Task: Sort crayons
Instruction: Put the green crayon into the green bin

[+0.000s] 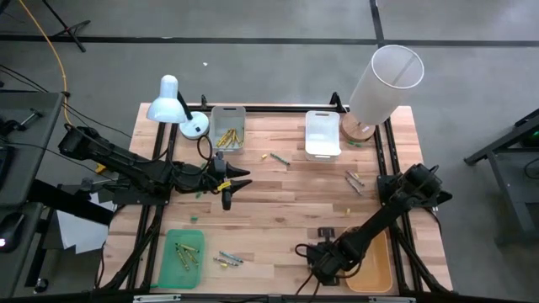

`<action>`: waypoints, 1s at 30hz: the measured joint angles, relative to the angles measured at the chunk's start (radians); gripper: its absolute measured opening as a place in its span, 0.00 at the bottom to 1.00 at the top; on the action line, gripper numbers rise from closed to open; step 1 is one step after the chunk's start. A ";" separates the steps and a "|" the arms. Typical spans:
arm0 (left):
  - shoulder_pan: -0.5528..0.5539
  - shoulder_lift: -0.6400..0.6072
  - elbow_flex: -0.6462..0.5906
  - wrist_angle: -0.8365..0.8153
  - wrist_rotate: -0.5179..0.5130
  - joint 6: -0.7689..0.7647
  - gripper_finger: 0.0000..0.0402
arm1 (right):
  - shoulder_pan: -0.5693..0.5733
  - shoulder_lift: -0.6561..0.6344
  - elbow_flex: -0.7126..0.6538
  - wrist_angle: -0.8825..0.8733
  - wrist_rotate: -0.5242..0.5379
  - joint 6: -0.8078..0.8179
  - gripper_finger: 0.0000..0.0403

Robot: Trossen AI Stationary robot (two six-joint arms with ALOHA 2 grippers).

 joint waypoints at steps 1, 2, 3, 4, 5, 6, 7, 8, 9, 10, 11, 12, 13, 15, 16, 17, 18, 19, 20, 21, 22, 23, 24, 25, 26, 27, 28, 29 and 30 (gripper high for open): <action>0.000 0.000 0.000 0.000 0.000 0.000 0.31 | -0.001 0.000 0.000 -0.004 0.003 0.000 0.20; 0.000 0.000 0.000 0.000 0.000 0.000 0.31 | -0.001 0.000 0.000 -0.005 0.004 0.000 0.20; 0.000 0.000 0.000 0.000 0.000 0.000 0.31 | -0.001 0.002 0.000 -0.009 0.005 0.000 0.20; 0.000 0.000 0.000 0.000 0.000 0.000 0.31 | -0.001 0.006 0.000 -0.013 0.007 0.000 0.20; 0.000 0.000 0.000 0.000 0.000 0.000 0.31 | -0.001 0.011 0.001 -0.013 0.010 0.000 0.20; 0.000 0.000 0.000 0.000 0.000 0.000 0.31 | -0.001 0.018 0.003 -0.012 0.010 0.000 0.20; 0.000 0.000 0.000 0.000 0.000 0.000 0.31 | -0.001 0.023 0.004 -0.013 0.010 0.000 0.20; 0.000 0.000 0.000 0.000 0.000 0.000 0.31 | -0.001 0.029 0.005 -0.013 0.010 0.000 0.20; 0.000 0.000 0.000 0.000 0.000 0.000 0.31 | -0.001 0.034 0.006 -0.013 0.010 0.000 0.20; 0.000 0.000 0.000 0.000 0.000 0.000 0.31 | -0.001 0.038 0.006 -0.013 0.010 0.000 0.20; 0.000 0.000 0.000 0.000 0.000 0.000 0.31 | -0.001 0.040 0.006 -0.014 0.010 0.000 0.20; 0.000 0.000 0.000 0.000 0.000 0.000 0.31 | -0.003 0.040 0.006 -0.014 0.010 0.000 0.19; 0.000 0.000 0.000 0.000 0.000 0.000 0.31 | -0.006 0.040 0.005 -0.015 0.009 0.000 0.19; 0.000 0.000 0.000 0.000 -0.003 0.000 0.31 | -0.010 0.041 0.005 -0.021 0.002 0.000 0.15; 0.000 0.000 0.000 0.001 -0.008 0.000 0.31 | -0.013 0.042 0.005 -0.023 -0.005 -0.006 0.12; 0.000 0.000 0.000 0.001 -0.016 0.000 0.31 | -0.016 0.042 0.005 -0.024 -0.016 -0.008 0.08; 0.000 0.000 0.000 0.001 -0.024 0.000 0.31 | -0.021 0.042 0.005 -0.025 -0.031 -0.010 0.04; 0.000 0.000 0.000 0.003 -0.029 0.000 0.31 | -0.025 0.039 0.005 -0.025 -0.045 -0.014 0.03; 0.000 0.000 0.000 0.006 -0.034 0.000 0.31 | -0.029 0.036 0.006 -0.024 -0.050 -0.016 0.03; 0.000 -0.001 0.000 0.011 -0.034 0.000 0.31 | -0.033 0.028 0.007 -0.023 -0.051 -0.015 0.03; 0.000 -0.006 0.000 0.015 -0.034 0.000 0.31 | -0.036 0.020 0.011 -0.027 -0.051 -0.016 0.03; 0.000 -0.013 -0.001 0.025 -0.033 0.000 0.31 | -0.040 0.011 0.013 -0.031 -0.051 -0.027 0.02; 0.000 -0.021 -0.001 0.038 -0.029 0.001 0.31 | -0.044 0.000 0.015 -0.038 -0.054 -0.041 0.01; 0.000 -0.032 -0.001 0.041 -0.026 0.001 0.31 | -0.049 -0.014 0.023 -0.053 -0.052 -0.059 0.01; 0.000 -0.047 -0.001 0.036 -0.025 0.001 0.31 | -0.055 -0.037 0.032 -0.074 -0.052 -0.074 0.01; 0.000 -0.064 -0.001 0.035 -0.025 0.002 0.31 | -0.062 -0.063 0.041 -0.092 -0.049 -0.088 0.01; 0.000 -0.082 -0.001 0.037 -0.025 0.007 0.31 | -0.070 -0.091 0.047 -0.104 -0.046 -0.107 0.01; 0.000 -0.104 -0.001 0.038 -0.024 0.014 0.31 | -0.081 -0.118 0.050 -0.111 -0.038 -0.126 0.01; 0.000 -0.127 -0.001 0.037 -0.023 0.024 0.31 | -0.092 -0.145 0.051 -0.123 -0.024 -0.137 0.01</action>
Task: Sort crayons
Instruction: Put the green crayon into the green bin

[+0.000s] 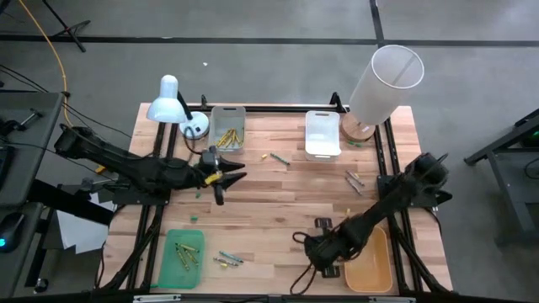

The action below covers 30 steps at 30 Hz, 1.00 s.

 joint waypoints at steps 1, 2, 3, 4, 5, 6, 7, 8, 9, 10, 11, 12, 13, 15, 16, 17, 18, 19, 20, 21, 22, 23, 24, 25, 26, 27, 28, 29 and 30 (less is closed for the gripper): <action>0.000 -0.023 0.000 0.002 0.000 0.008 0.31 | -0.014 -0.029 0.000 -0.010 0.018 -0.004 0.01; 0.000 -0.045 0.000 0.005 0.000 0.010 0.31 | -0.031 -0.061 0.000 -0.008 0.036 -0.011 0.01; 0.000 -0.068 0.000 0.003 0.000 0.010 0.31 | -0.050 -0.094 0.000 -0.004 0.062 -0.021 0.01; 0.000 -0.090 0.000 0.001 0.000 0.010 0.31 | -0.071 -0.121 0.002 -0.002 0.095 -0.032 0.01; 0.000 -0.107 0.000 0.006 0.001 0.010 0.31 | -0.094 -0.148 0.002 0.005 0.125 -0.041 0.01; 0.000 -0.123 0.001 0.005 0.007 0.010 0.31 | -0.118 -0.169 0.002 0.014 0.157 -0.053 0.00; 0.000 -0.136 0.001 0.003 0.019 0.010 0.31 | -0.146 -0.186 0.002 0.029 0.181 -0.069 0.00; 0.000 -0.143 0.001 0.006 0.034 0.010 0.31 | -0.174 -0.203 0.002 0.059 0.198 -0.092 0.00; 0.000 -0.145 0.001 0.008 0.051 0.006 0.31 | -0.202 -0.215 0.002 0.104 0.205 -0.122 0.00; 0.000 -0.143 0.001 0.006 0.064 0.003 0.31 | -0.230 -0.224 0.002 0.155 0.203 -0.152 0.00; 0.000 -0.140 0.001 0.005 0.074 0.002 0.31 | -0.257 -0.227 0.002 0.219 0.202 -0.185 0.00; 0.000 -0.133 0.001 0.008 0.081 0.002 0.31 | -0.281 -0.228 0.002 0.283 0.195 -0.214 0.00; 0.000 -0.118 0.001 0.027 0.082 0.002 0.31 | -0.305 -0.228 0.002 0.346 0.185 -0.241 0.00; 0.000 -0.088 0.001 0.034 0.084 0.002 0.31 | -0.346 -0.228 0.002 0.472 0.159 -0.289 0.00; 0.000 -0.073 0.000 0.041 0.087 0.002 0.31 | -0.363 -0.228 0.002 0.530 0.143 -0.307 0.00; 0.000 -0.052 0.000 0.070 0.092 0.002 0.31 | -0.380 -0.228 0.002 0.575 0.134 -0.322 0.00; 0.000 -0.035 0.001 0.095 0.101 0.003 0.31 | -0.395 -0.228 0.002 0.618 0.124 -0.336 0.00; 0.000 -0.021 0.001 0.109 0.110 0.003 0.31 | -0.407 -0.228 0.002 0.660 0.115 -0.346 0.00; -0.001 -0.005 0.000 0.133 0.117 0.002 0.31 | -0.418 -0.228 0.002 0.701 0.107 -0.356 0.00; -0.001 0.015 0.000 0.172 0.128 0.003 0.31 | -0.427 -0.228 0.002 0.746 0.105 -0.363 0.00; -0.001 0.036 0.001 0.207 0.138 0.003 0.31 | -0.436 -0.228 0.002 0.783 0.098 -0.367 0.00; -0.001 0.053 0.001 0.227 0.142 0.004 0.31 | -0.443 -0.228 0.002 0.816 0.088 -0.369 0.00; -0.001 0.072 0.001 0.250 0.147 0.010 0.31 | -0.450 -0.228 0.002 0.844 0.076 -0.369 0.00; -0.001 0.089 0.001 0.271 0.158 0.021 0.31 | -0.455 -0.228 0.002 0.862 0.069 -0.369 0.00; -0.001 0.102 0.001 0.281 0.164 0.033 0.31 | -0.459 -0.230 0.002 0.872 0.066 -0.369 0.00; -0.001 0.112 0.001 0.284 0.166 0.042 0.31 | -0.460 -0.235 0.002 0.873 0.066 -0.369 0.00; -0.001 0.119 0.001 0.286 0.166 0.046 0.31 | -0.462 -0.239 0.002 0.879 0.068 -0.370 0.00; 0.000 0.124 0.001 0.292 0.166 0.046 0.31 | -0.466 -0.240 0.003 0.889 0.070 -0.370 0.00; 0.000 0.125 0.001 0.293 0.166 0.046 0.31 | -0.466 -0.241 0.003 0.896 0.071 -0.369 0.00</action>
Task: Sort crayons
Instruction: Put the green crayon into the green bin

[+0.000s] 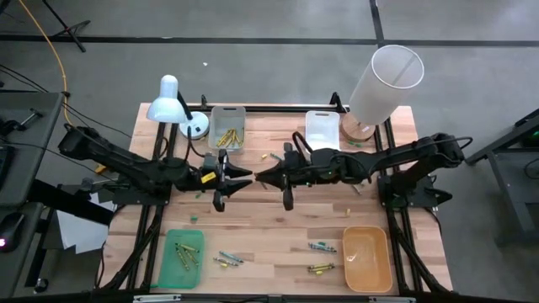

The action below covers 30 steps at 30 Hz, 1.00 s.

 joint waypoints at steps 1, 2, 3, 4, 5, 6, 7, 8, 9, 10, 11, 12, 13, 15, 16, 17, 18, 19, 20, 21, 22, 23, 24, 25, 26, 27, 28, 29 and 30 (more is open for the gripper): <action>0.000 0.002 0.000 0.008 0.000 0.000 0.31 | 0.000 0.000 0.000 0.006 0.000 0.000 0.00; 0.000 0.005 0.000 0.023 0.000 0.001 0.31 | 0.000 0.001 0.000 0.014 0.001 -0.001 0.00; 0.000 0.006 0.000 0.029 0.000 0.001 0.31 | -0.002 0.001 0.000 0.025 0.003 -0.004 0.00; 0.000 0.007 0.000 0.041 0.001 0.001 0.31 | -0.005 0.001 0.000 0.036 0.010 -0.008 0.00; 0.000 0.007 0.000 0.052 0.001 0.001 0.31 | -0.008 0.001 0.000 0.044 0.013 -0.009 0.00; 0.000 0.011 0.000 0.068 0.003 0.001 0.31 | -0.013 0.001 0.000 0.052 0.013 -0.010 0.00; 0.000 0.019 0.001 0.078 0.009 0.001 0.31 | -0.018 0.001 0.000 0.067 0.013 -0.010 0.00; 0.000 0.027 0.001 0.077 0.015 0.003 0.31 | -0.021 0.002 0.000 0.087 0.011 -0.010 0.00; 0.000 0.035 0.000 0.077 0.018 0.009 0.31 | -0.027 0.001 0.000 0.109 0.004 -0.010 0.00; 0.000 0.046 0.000 0.091 0.018 0.010 0.31 | -0.030 0.001 0.000 0.119 0.000 -0.010 0.00; 0.000 0.060 0.004 0.113 0.019 0.011 0.31 | -0.033 0.001 0.000 0.117 -0.001 -0.010 0.00; 0.000 0.071 0.011 0.124 0.020 0.014 0.31 | -0.035 0.001 0.000 0.111 -0.002 -0.010 0.00; 0.000 0.080 0.019 0.120 0.021 0.022 0.31 | -0.038 0.002 0.000 0.110 -0.003 -0.006 0.00; 0.000 0.102 0.041 0.123 0.024 0.055 0.31 | -0.039 0.002 0.000 0.118 -0.004 0.004 0.00; 0.000 0.111 0.051 0.122 0.024 0.071 0.31 | -0.039 0.002 0.000 0.122 -0.004 0.005 0.00; 0.001 0.117 0.060 0.119 0.024 0.088 0.31 | -0.039 0.002 0.000 0.122 -0.006 0.006 0.00; 0.002 0.128 0.073 0.119 0.024 0.103 0.31 | -0.039 0.002 0.000 0.122 -0.007 0.007 0.00; 0.003 0.140 0.085 0.122 0.024 0.118 0.31 | -0.039 0.002 0.000 0.123 -0.010 0.008 0.00; 0.007 0.149 0.092 0.118 0.024 0.128 0.31 | -0.039 0.002 0.000 0.128 -0.009 0.008 0.00; 0.010 0.159 0.101 0.112 0.024 0.133 0.31 | -0.039 0.002 0.000 0.136 -0.009 0.009 0.00; 0.015 0.170 0.111 0.113 0.026 0.134 0.31 | -0.039 0.002 0.000 0.139 -0.008 0.013 0.00; 0.021 0.181 0.119 0.115 0.027 0.132 0.31 | -0.039 0.002 0.000 0.142 -0.008 0.018 0.00; 0.028 0.186 0.125 0.113 0.028 0.128 0.31 | -0.039 0.002 0.000 0.143 -0.008 0.019 0.00; 0.034 0.190 0.128 0.108 0.027 0.125 0.31 | -0.039 0.002 0.000 0.143 -0.008 0.019 0.00; 0.036 0.195 0.135 0.114 0.028 0.124 0.31 | -0.039 0.002 0.000 0.143 -0.008 0.019 0.00; 0.038 0.195 0.136 0.114 0.027 0.124 0.31 | -0.039 0.002 0.000 0.143 -0.007 0.019 0.00; 0.041 0.194 0.135 0.113 0.026 0.124 0.31 | -0.039 0.002 0.000 0.143 -0.007 0.019 0.00; 0.042 0.194 0.135 0.113 0.027 0.124 0.31 | -0.039 0.002 0.000 0.143 -0.007 0.019 0.00; 0.042 0.190 0.135 0.107 0.027 0.124 0.30 | -0.039 0.002 0.000 0.143 -0.007 0.017 0.00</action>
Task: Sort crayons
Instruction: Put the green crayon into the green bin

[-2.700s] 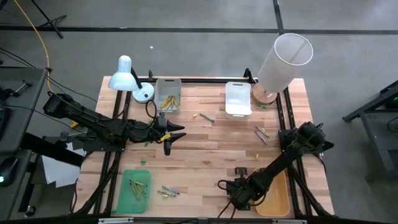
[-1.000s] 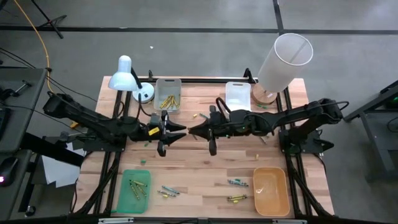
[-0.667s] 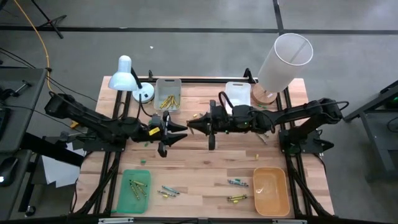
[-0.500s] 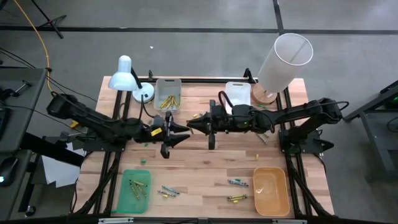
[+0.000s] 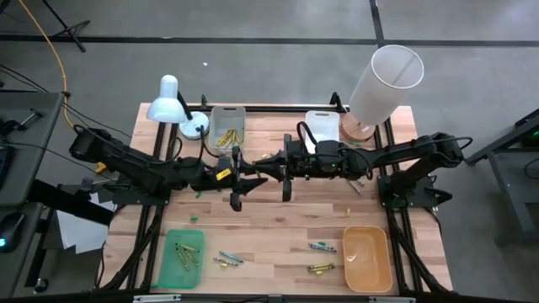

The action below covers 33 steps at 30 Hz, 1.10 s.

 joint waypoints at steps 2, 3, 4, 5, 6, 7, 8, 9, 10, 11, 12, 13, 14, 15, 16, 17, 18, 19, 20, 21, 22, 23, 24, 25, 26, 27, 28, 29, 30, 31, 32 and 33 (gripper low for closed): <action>0.000 -0.008 -0.001 -0.008 0.000 0.007 0.25 | 0.000 0.000 0.000 0.000 0.000 -0.001 0.00; 0.000 -0.012 -0.001 -0.014 0.000 0.014 0.22 | 0.000 0.000 0.000 0.000 0.000 -0.002 0.00; 0.000 -0.018 -0.001 -0.027 0.000 0.018 0.18 | 0.000 0.000 0.000 0.000 0.000 -0.005 0.00; 0.000 -0.022 -0.001 -0.036 0.000 0.021 0.14 | 0.000 0.000 0.000 0.001 0.000 -0.010 0.00; 0.000 -0.024 -0.001 -0.035 -0.001 0.023 0.08 | 0.000 0.000 0.000 0.002 -0.001 -0.014 0.00; 0.000 -0.025 -0.001 -0.038 -0.004 0.022 0.05 | 0.000 0.000 0.000 0.003 -0.002 -0.018 0.00; 0.000 -0.029 -0.001 -0.045 -0.004 0.020 0.03 | 0.000 0.000 0.000 0.002 0.005 -0.020 0.00; 0.000 -0.033 -0.001 -0.051 -0.006 0.018 0.03 | 0.000 0.000 0.000 0.002 0.004 -0.020 0.01; 0.001 -0.035 -0.001 -0.051 -0.008 0.017 0.04 | 0.000 0.000 0.000 0.003 0.000 -0.020 0.01; 0.002 -0.035 -0.001 -0.054 -0.008 0.017 0.04 | 0.000 0.000 0.000 0.003 0.000 -0.019 0.03; 0.004 -0.035 -0.001 -0.062 -0.008 0.017 0.03 | 0.000 0.000 0.000 0.000 0.001 -0.019 0.04; 0.005 -0.038 -0.001 -0.073 -0.008 0.018 0.02 | 0.000 0.000 0.000 -0.003 0.001 -0.018 0.06; 0.005 -0.043 -0.001 -0.088 -0.008 0.018 0.02 | 0.000 0.000 0.000 -0.004 0.001 -0.017 0.08; 0.005 -0.047 -0.001 -0.100 -0.011 0.019 0.01 | 0.000 0.000 0.000 -0.003 0.002 -0.017 0.11; 0.005 -0.055 -0.001 -0.124 -0.018 0.019 0.01 | 0.000 -0.002 0.000 -0.003 0.007 -0.017 0.14; 0.005 -0.062 -0.002 -0.144 -0.030 0.024 0.01 | 0.000 -0.007 0.000 -0.002 0.017 -0.017 0.18; 0.005 -0.073 -0.002 -0.162 -0.040 0.032 0.01 | 0.000 -0.013 0.000 -0.001 0.036 -0.017 0.22; 0.005 -0.089 -0.002 -0.186 -0.056 0.042 0.01 | 0.000 -0.022 0.000 -0.005 0.063 -0.017 0.26; 0.005 -0.105 -0.002 -0.212 -0.065 0.049 0.01 | 0.000 -0.033 0.000 -0.017 0.096 -0.017 0.31; 0.005 -0.127 -0.002 -0.246 -0.075 0.052 0.01 | 0.000 -0.048 0.000 -0.032 0.127 -0.022 0.35; 0.005 -0.151 -0.002 -0.289 -0.084 0.052 0.01 | 0.000 -0.065 0.000 -0.056 0.158 -0.040 0.40; 0.005 -0.176 -0.002 -0.336 -0.092 0.052 0.01 | 0.000 -0.085 0.000 -0.084 0.191 -0.058 0.44; 0.005 -0.204 -0.002 -0.382 -0.099 0.051 0.01 | 0.000 -0.106 0.000 -0.115 0.217 -0.070 0.48; 0.005 -0.235 -0.002 -0.443 -0.104 0.044 0.01 | 0.000 -0.129 0.000 -0.152 0.237 -0.081 0.51; 0.004 -0.271 -0.002 -0.511 -0.110 0.028 0.01 | -0.001 -0.151 0.000 -0.189 0.252 -0.086 0.54; 0.000 -0.303 -0.002 -0.566 -0.114 0.005 0.01 | -0.001 -0.173 0.000 -0.224 0.258 -0.085 0.56; -0.006 -0.334 -0.001 -0.633 -0.115 -0.025 0.01 | -0.001 -0.195 0.000 -0.266 0.267 -0.083 0.58; -0.016 -0.365 -0.001 -0.705 -0.117 -0.055 0.01 | 0.000 -0.215 0.000 -0.307 0.273 -0.075 0.59; -0.026 -0.392 -0.001 -0.766 -0.117 -0.082 0.01 | 0.000 -0.232 0.000 -0.340 0.276 -0.063 0.60; -0.038 -0.414 -0.001 -0.817 -0.117 -0.108 0.01 | 0.000 -0.247 0.000 -0.377 0.277 -0.055 0.60; -0.052 -0.433 -0.001 -0.861 -0.117 -0.134 0.01 | 0.000 -0.260 0.000 -0.411 0.277 -0.040 0.61; -0.067 -0.451 -0.001 -0.899 -0.117 -0.158 0.01 | 0.000 -0.269 0.000 -0.435 0.278 -0.034 0.61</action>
